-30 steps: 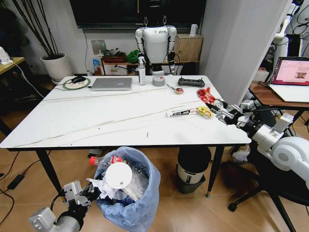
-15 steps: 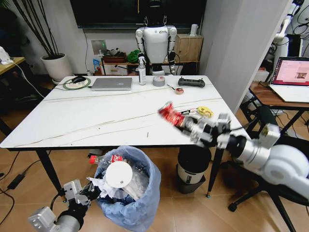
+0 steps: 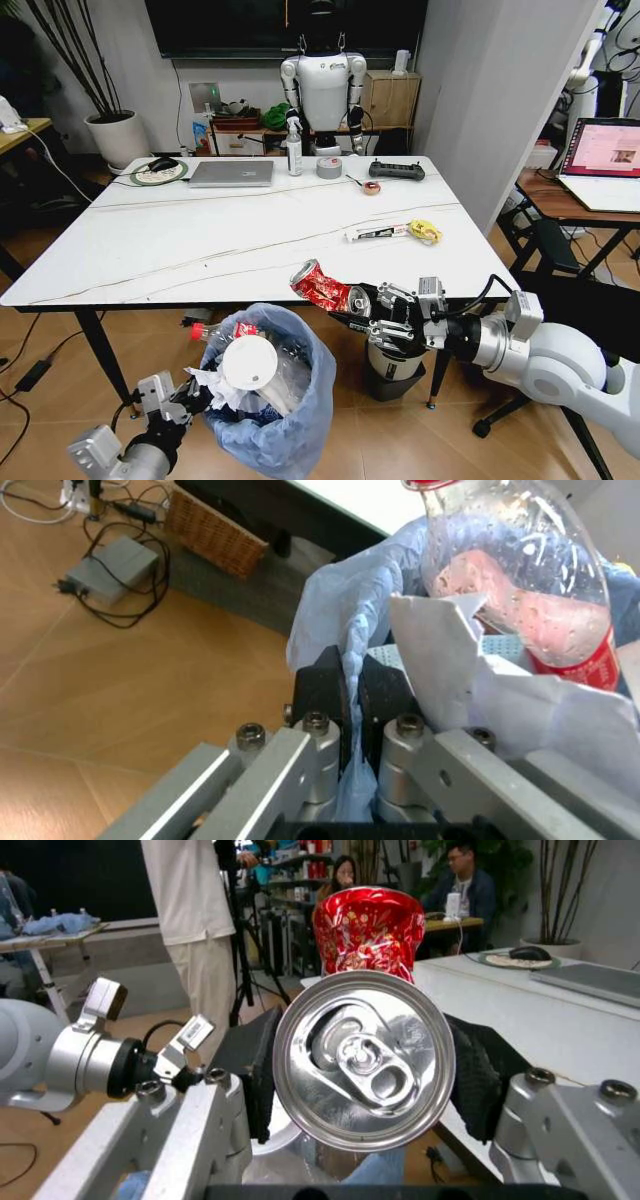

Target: Pick up the trash bin and place the trash from the table into it.

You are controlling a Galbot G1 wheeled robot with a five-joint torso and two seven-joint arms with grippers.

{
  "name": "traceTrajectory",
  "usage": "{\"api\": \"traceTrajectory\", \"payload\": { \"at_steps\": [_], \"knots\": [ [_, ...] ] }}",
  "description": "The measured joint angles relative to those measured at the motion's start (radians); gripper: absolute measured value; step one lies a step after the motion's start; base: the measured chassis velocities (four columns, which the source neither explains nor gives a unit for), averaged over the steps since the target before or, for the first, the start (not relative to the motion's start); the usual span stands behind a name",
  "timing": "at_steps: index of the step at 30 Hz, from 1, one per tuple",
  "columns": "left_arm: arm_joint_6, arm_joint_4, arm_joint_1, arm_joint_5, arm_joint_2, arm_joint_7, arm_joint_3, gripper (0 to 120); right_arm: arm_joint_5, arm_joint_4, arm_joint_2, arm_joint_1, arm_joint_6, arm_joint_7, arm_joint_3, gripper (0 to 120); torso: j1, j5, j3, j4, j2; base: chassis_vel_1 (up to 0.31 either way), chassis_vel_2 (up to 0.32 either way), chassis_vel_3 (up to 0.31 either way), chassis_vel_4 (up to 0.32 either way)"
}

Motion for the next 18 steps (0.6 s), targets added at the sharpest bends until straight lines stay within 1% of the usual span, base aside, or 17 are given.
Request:
{"api": "traceTrajectory", "payload": {
  "at_steps": [4,6,8,9,11,12,13,14,16,18],
  "knots": [
    [0.003,0.011,-0.019,-0.008,0.013,0.001,0.017,0,0.006,-0.002,0.002,0.083,-0.035,0.006,-0.038,47,0.000,-0.0003,0.000,0.0001,0.000,0.000,0.000,0.000,0.000],
    [0.003,0.013,-0.023,-0.010,0.015,0.001,0.021,0,0.008,-0.004,0.005,0.095,-0.039,0.008,-0.045,47,0.000,-0.0004,0.000,0.0000,0.000,0.000,0.000,0.000,0.000],
    [0.005,0.018,-0.029,-0.014,0.021,0.000,0.028,0,0.022,-0.018,0.035,0.174,-0.054,0.018,-0.114,47,0.000,0.0000,0.000,-0.0004,0.000,0.000,0.000,0.000,0.000],
    [0.005,0.019,-0.031,-0.015,0.023,0.000,0.029,0,0.034,-0.028,0.055,0.229,-0.059,0.021,-0.161,47,0.000,0.0004,0.000,-0.0001,0.000,0.000,0.000,0.000,0.000],
    [0.006,0.020,-0.032,-0.017,0.025,-0.001,0.030,0,0.056,-0.043,0.086,0.310,-0.065,0.029,-0.233,47,0.000,-0.0003,0.000,0.0001,0.000,0.000,0.000,0.000,0.000],
    [0.006,0.020,-0.033,-0.017,0.026,-0.001,0.030,0,0.071,-0.057,0.113,0.382,-0.071,0.036,-0.295,47,0.000,0.0002,0.000,0.0001,0.000,0.000,0.000,0.000,0.000],
    [0.006,0.020,-0.033,-0.017,0.026,-0.001,0.030,0,0.071,-0.057,0.113,0.382,-0.071,0.036,-0.295,47,0.000,0.0002,0.000,0.0001,0.000,0.000,0.000,0.000,0.000],
    [0.007,0.020,-0.034,-0.018,0.026,-0.001,0.030,0,0.081,-0.069,0.137,0.442,-0.074,0.044,-0.349,47,0.000,-0.0003,0.000,0.0005,0.000,0.000,0.000,0.000,0.000],
    [0.007,0.020,-0.033,-0.019,0.026,-0.001,0.027,0,0.084,-0.084,0.167,0.509,-0.075,0.050,-0.417,47,0.000,-0.0005,0.000,0.0005,0.000,0.000,0.000,0.000,0.000],
    [0.007,0.020,-0.031,-0.022,0.027,-0.002,0.020,0,0.081,-0.091,0.187,0.540,-0.076,0.053,-0.461,47,0.000,-0.0001,0.000,0.0003,0.000,0.000,0.000,0.000,0.000]
  ]
}}
